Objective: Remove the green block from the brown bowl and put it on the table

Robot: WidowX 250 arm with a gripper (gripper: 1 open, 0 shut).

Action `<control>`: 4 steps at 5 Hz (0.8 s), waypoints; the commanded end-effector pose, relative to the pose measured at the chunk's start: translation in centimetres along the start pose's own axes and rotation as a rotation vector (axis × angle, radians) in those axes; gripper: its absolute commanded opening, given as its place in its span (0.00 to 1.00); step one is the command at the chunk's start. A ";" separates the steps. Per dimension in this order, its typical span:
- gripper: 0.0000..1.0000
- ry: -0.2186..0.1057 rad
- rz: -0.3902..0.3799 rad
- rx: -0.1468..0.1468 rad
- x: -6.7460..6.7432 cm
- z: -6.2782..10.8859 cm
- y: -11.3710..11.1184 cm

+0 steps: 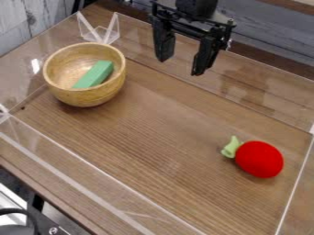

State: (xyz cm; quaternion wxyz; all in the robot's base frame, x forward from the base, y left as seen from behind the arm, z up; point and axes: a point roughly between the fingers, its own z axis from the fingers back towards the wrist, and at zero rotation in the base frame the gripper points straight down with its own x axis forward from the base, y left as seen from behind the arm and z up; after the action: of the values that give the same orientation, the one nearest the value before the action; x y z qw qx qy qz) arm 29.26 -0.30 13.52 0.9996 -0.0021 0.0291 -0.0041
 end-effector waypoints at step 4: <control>1.00 -0.060 0.138 0.015 -2.8 -1.4 11.4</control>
State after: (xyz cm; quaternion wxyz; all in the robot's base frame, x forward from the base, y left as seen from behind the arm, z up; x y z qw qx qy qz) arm 26.23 10.92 10.72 0.9973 -0.0024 0.0258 0.0684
